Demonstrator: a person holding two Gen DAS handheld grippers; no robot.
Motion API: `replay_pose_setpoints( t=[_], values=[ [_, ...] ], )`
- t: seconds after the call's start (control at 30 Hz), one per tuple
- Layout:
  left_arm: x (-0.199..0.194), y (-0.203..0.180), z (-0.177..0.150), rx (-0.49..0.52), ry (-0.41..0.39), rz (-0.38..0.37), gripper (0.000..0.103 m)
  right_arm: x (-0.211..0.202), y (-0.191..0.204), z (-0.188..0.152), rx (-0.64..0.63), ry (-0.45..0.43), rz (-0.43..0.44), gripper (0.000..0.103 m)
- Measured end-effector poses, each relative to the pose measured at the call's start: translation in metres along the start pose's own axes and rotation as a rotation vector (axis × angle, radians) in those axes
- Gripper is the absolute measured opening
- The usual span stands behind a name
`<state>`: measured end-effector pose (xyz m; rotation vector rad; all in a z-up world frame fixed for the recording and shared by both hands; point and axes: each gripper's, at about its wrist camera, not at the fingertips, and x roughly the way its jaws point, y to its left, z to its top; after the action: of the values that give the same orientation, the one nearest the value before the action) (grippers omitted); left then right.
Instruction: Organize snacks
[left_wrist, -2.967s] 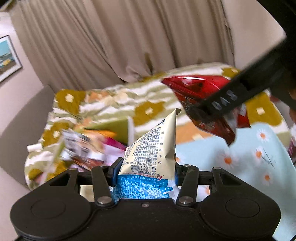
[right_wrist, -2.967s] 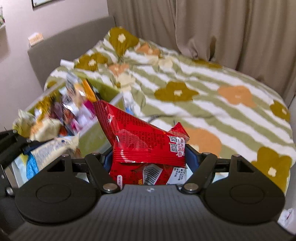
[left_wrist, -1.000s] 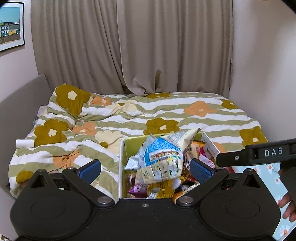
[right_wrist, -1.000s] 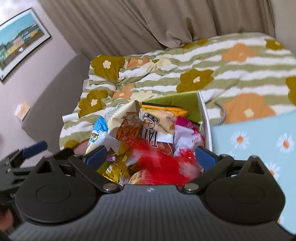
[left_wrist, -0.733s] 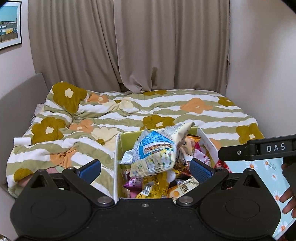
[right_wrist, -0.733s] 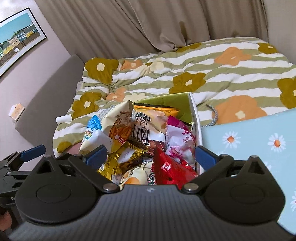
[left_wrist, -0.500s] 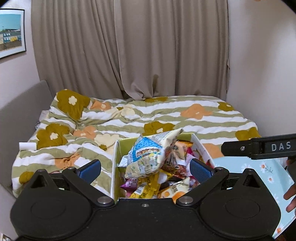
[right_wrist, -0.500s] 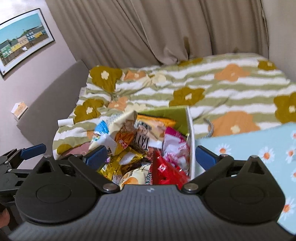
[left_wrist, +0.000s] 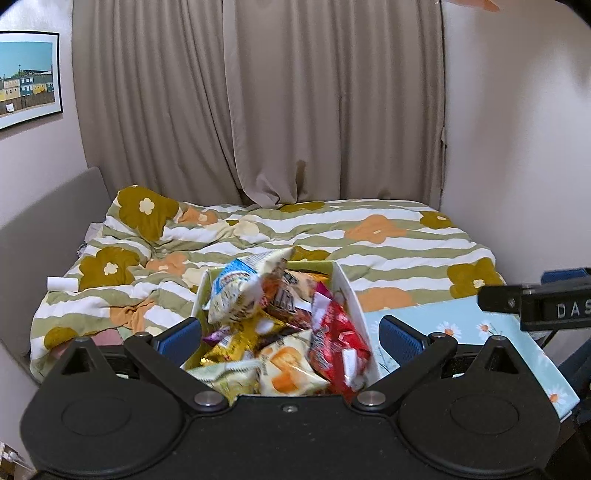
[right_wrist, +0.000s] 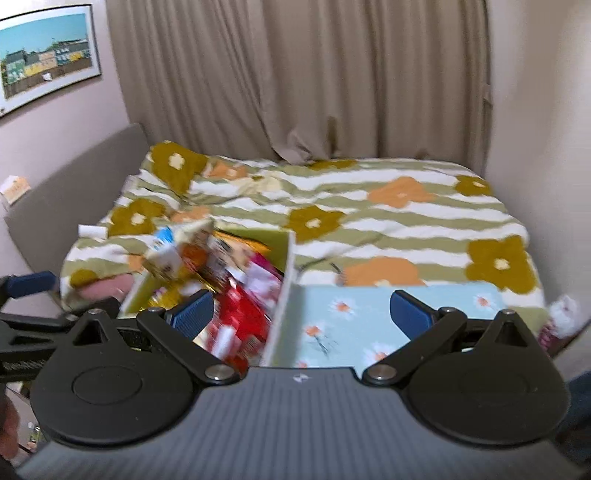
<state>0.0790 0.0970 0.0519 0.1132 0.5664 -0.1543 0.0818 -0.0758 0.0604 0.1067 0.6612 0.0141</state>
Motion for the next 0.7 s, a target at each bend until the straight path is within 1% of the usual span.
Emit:
replay_pose_setpoints(
  t=[0.17, 0.33, 0.5, 0.7],
  values=[
    [-0.015, -0.015, -0.015, -0.001, 0.013, 0.004, 0.103, -0.016, -0.018, -0.030, -0.002, 0.050, -0.054, 0.103],
    [-0.021, -0.028, -0.029, 0.004, 0.027, -0.005, 0.103, -0.023, -0.029, -0.056, -0.013, 0.089, -0.097, 0.103],
    [-0.025, -0.037, -0.038, 0.013, 0.031, -0.010, 0.103, -0.027, -0.039, -0.072, 0.022, 0.115, -0.115, 0.103],
    [-0.022, -0.044, -0.043, 0.032, 0.042, -0.021, 0.103, -0.026, -0.044, -0.076, 0.040, 0.123, -0.139, 0.103]
  ],
)
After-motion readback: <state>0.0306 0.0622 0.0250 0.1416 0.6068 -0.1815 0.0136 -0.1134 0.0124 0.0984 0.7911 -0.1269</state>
